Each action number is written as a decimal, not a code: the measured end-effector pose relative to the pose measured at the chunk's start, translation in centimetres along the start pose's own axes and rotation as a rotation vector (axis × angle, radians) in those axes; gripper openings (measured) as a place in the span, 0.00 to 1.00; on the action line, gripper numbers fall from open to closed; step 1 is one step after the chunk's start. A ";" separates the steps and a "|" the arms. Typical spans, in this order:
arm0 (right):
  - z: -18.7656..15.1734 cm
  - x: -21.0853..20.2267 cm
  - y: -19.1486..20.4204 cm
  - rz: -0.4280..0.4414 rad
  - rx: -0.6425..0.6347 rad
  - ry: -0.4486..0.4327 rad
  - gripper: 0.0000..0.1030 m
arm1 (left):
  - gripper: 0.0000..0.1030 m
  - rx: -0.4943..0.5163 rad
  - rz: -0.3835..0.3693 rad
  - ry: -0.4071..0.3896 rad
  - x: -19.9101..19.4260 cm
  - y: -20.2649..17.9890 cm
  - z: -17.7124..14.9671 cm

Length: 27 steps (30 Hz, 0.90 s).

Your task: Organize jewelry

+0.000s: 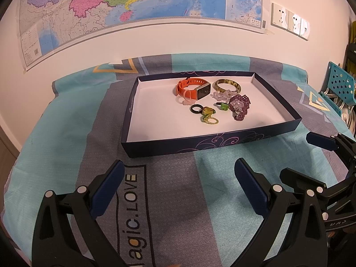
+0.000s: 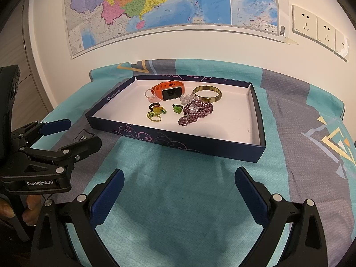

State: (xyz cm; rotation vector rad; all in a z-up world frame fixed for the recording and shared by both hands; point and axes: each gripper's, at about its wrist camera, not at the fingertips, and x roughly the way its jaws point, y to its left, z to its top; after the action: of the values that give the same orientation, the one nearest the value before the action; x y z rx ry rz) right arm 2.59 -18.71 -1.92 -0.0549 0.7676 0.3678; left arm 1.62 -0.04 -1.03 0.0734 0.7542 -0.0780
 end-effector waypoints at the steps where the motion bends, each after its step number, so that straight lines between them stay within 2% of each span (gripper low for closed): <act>1: 0.0 0.0 0.0 0.000 0.000 -0.001 0.93 | 0.95 0.000 0.000 0.000 0.0 0.0 0.0; 27: 0.3 0.2 -0.4 -0.002 0.010 0.003 0.93 | 0.95 0.000 0.000 0.004 0.3 -0.1 0.1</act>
State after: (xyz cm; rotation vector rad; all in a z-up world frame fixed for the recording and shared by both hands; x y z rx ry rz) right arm 3.02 -19.02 -1.88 -0.0472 0.7720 0.3618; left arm 1.84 -0.17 -1.17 0.0732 0.7583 -0.0778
